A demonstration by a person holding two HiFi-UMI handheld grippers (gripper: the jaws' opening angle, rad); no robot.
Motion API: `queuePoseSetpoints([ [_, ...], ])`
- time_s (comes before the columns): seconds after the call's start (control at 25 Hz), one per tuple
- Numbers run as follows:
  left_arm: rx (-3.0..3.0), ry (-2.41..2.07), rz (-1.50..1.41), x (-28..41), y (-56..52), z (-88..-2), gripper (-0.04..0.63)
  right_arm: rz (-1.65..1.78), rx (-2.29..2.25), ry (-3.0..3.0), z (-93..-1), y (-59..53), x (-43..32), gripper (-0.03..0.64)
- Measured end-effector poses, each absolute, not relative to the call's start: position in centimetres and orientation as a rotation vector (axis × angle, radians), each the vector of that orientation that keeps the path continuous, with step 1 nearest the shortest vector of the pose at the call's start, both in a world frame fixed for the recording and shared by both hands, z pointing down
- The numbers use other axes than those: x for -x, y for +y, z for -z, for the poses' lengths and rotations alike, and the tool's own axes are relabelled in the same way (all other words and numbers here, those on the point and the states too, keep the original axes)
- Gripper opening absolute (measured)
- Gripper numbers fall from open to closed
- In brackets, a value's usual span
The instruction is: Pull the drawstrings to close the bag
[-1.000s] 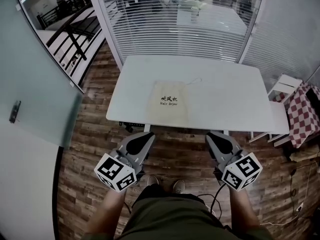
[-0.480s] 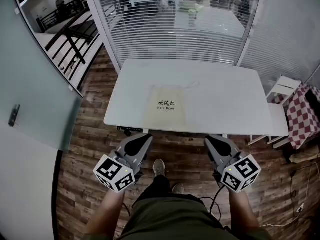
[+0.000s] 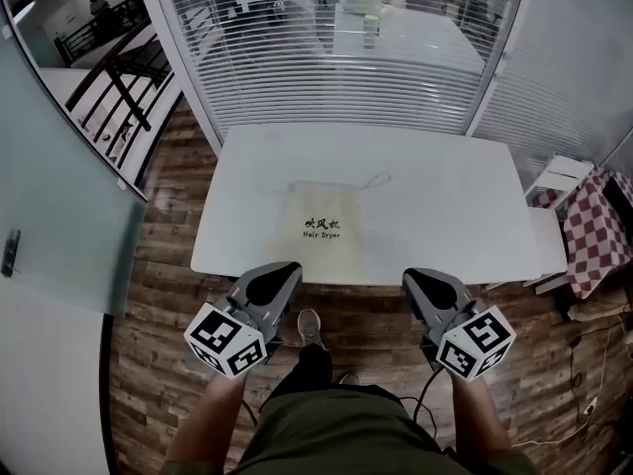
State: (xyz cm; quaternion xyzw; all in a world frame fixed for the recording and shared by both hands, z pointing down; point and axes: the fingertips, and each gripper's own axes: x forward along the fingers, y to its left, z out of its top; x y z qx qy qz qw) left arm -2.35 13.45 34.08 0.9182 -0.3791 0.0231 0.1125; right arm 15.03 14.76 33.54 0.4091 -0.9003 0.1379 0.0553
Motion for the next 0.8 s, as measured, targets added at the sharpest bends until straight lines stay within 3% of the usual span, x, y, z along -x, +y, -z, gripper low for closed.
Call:
queuePoseSetpoints([
  [0.8, -2.596, -1.032, -0.142, 10.0, -5.8, -40.0, 0.006, -0.538, -1.219, -2.624, -37.8, -4.0, -7.1, 0.011],
])
